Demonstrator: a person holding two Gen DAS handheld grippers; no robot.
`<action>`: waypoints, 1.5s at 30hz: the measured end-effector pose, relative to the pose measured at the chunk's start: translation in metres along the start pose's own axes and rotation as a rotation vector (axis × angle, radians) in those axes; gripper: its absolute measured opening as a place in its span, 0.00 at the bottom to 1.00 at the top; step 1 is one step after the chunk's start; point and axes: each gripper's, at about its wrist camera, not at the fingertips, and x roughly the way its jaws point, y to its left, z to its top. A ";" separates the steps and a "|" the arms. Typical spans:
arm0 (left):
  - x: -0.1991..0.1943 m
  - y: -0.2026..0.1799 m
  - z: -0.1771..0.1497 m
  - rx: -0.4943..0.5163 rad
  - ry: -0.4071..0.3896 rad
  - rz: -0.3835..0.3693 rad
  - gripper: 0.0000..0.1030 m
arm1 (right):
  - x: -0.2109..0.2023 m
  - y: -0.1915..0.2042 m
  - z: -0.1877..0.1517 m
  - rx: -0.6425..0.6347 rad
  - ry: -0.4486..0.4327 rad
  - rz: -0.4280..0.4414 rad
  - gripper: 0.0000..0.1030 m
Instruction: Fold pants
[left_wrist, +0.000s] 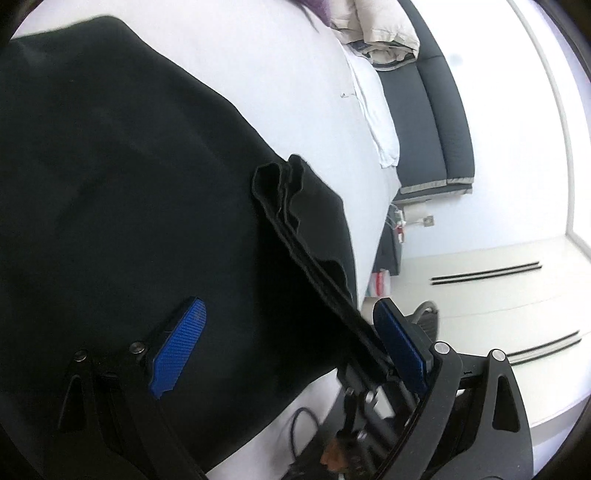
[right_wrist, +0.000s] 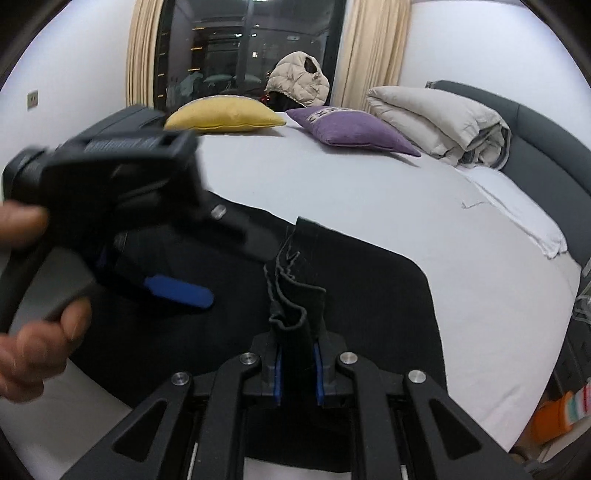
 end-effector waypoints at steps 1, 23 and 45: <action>0.003 0.001 0.004 -0.017 0.009 -0.016 0.93 | -0.001 0.000 0.001 -0.007 -0.004 -0.008 0.13; -0.006 -0.014 0.072 0.045 0.020 -0.028 0.06 | -0.033 0.101 0.002 -0.390 -0.174 -0.165 0.15; -0.069 0.051 0.041 -0.020 -0.102 0.014 0.05 | 0.009 0.039 -0.002 0.167 0.194 0.394 0.39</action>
